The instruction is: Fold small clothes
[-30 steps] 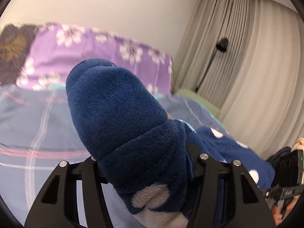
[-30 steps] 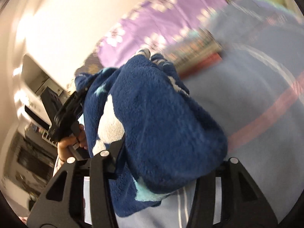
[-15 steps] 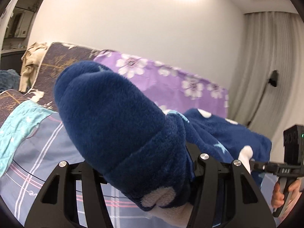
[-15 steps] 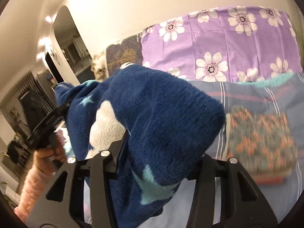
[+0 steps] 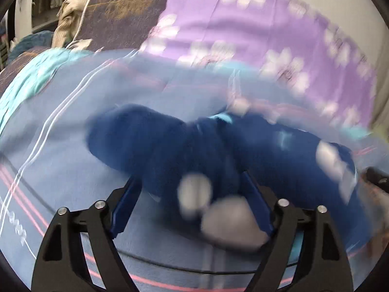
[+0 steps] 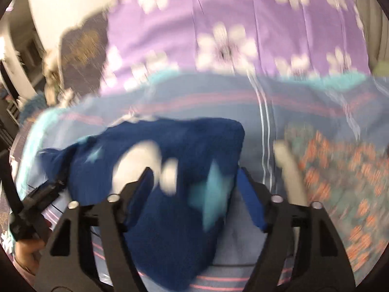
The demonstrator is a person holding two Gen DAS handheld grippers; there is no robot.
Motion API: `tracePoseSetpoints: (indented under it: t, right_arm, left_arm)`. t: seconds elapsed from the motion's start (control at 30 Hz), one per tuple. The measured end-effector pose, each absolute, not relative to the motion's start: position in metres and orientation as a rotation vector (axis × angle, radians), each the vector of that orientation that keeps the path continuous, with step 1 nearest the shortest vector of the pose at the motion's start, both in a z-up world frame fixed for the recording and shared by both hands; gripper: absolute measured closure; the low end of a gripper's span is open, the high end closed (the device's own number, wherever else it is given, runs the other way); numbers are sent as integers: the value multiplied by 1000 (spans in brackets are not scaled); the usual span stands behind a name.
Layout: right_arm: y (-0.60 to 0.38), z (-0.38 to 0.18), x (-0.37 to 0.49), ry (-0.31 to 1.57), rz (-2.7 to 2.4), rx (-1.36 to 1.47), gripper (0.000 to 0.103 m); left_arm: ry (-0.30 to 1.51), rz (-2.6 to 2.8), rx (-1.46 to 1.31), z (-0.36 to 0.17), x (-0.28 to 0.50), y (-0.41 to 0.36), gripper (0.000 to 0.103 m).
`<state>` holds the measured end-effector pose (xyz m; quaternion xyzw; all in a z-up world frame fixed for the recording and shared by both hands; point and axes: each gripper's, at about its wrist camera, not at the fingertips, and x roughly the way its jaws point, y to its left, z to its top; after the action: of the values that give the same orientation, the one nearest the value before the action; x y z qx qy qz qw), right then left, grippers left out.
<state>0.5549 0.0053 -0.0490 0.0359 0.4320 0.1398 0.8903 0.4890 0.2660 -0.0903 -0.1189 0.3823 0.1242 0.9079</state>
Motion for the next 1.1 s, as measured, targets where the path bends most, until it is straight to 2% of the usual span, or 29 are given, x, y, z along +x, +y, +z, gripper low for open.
tracePoseSetpoints:
  t: [0.03, 0.1, 0.23, 0.27, 0.3, 0.47, 0.5, 0.77, 1.1]
  right_arm:
    - [8, -58, 551, 918, 292, 59, 28]
    - [13, -75, 531, 906, 284, 1, 28]
    - [4, -71, 485, 812, 248, -10, 27]
    - [-1, -66, 466, 793, 257, -8, 25]
    - [-6, -62, 444, 777, 272, -15, 19]
    - [-30, -43, 328, 667, 330, -113, 9]
    - [-34, -38, 305, 633, 310, -145, 2]
    - [-61, 9, 195, 521, 208, -189, 2]
    - [-93, 42, 106, 489, 191, -106, 2]
  left_arm:
    - [778, 249, -289, -90, 485, 272, 9]
    - [761, 215, -365, -86, 477, 283, 9]
    - [768, 203, -284, -77, 449, 270, 9]
    - [765, 189, -260, -74, 437, 264, 9]
    - [749, 158, -228, -72, 420, 252, 9]
    - [637, 33, -46, -54, 323, 190, 1]
    - [615, 16, -21, -49, 306, 178, 1]
    - [549, -7, 43, -10, 182, 112, 1]
    - [486, 86, 66, 28, 77, 71, 1]
